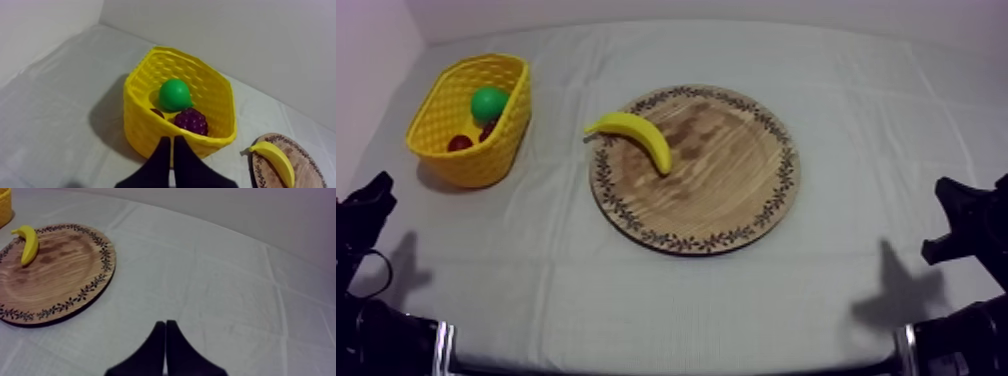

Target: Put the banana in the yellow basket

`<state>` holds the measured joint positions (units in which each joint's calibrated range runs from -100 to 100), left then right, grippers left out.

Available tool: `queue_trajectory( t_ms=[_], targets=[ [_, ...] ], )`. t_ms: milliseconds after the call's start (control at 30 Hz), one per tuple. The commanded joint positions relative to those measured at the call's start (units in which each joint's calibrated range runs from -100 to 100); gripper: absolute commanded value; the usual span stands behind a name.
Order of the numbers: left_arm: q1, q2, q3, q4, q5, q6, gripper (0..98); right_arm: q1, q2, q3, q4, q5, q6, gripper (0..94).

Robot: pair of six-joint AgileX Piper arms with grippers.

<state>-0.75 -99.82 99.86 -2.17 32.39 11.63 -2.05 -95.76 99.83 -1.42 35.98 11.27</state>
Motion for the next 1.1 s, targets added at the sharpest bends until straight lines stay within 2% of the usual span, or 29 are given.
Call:
queue_trajectory(
  t_ms=[0,400,633,900,1067],
  targets=[
    [-0.01,0.00,0.02,0.00,0.02,0.02,0.1,-0.02,0.00,0.05,-0.02,0.07,-0.02,0.2],
    [0.46,0.02,0.02,0.00,0.02,-0.13,0.1,-0.02,0.00,0.05,-0.02,0.07,-0.02,0.2],
    [7.20,-0.15,-0.76,-1.82,2.40,1.26,0.1,-0.02,0.00,0.05,-0.02,0.07,-0.04,0.2],
    [14.99,-0.05,-2.47,-1.90,5.68,1.28,0.1,-0.02,0.00,0.05,-0.02,0.07,-0.02,0.2],
    [17.42,5.88,-8.50,-0.97,8.28,-0.83,0.1,-0.02,0.00,0.05,-0.02,0.07,-0.02,0.2]
  ],
)
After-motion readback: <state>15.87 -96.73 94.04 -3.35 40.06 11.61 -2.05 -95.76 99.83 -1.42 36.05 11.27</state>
